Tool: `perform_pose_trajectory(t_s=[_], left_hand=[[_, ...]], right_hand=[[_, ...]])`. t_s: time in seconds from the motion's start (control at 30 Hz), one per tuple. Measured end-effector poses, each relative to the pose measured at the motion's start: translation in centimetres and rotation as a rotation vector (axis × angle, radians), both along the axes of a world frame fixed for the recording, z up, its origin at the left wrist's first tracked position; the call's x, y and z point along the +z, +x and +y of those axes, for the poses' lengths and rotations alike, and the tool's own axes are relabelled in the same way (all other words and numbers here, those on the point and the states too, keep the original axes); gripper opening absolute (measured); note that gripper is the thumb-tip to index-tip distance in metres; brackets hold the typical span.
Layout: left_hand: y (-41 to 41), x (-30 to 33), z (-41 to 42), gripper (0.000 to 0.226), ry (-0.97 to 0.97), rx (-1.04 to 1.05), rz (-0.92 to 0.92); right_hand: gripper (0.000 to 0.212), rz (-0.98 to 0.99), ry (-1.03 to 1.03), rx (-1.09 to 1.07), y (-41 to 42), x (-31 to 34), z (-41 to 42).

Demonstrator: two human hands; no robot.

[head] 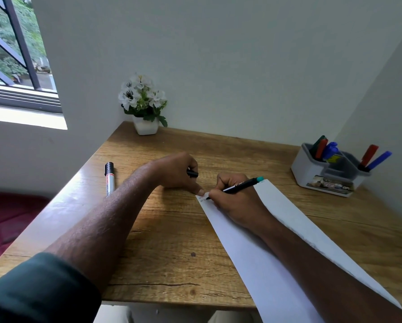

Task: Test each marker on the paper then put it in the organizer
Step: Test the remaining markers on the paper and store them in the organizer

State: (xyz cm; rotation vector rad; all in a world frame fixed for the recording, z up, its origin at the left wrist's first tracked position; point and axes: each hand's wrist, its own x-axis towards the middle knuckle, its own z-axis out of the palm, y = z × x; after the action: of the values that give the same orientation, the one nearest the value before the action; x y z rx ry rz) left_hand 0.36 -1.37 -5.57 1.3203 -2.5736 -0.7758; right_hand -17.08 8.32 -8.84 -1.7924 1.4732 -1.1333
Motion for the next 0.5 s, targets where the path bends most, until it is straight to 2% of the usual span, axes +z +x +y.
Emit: perform_pose_trajectory(t_s=[0.5], left_hand=[[0.08, -0.15, -0.13, 0.031, -0.003, -0.005, 0.0]], right_hand=[[0.039, 0.011, -0.002, -0.037, 0.15, 0.27, 0.15]])
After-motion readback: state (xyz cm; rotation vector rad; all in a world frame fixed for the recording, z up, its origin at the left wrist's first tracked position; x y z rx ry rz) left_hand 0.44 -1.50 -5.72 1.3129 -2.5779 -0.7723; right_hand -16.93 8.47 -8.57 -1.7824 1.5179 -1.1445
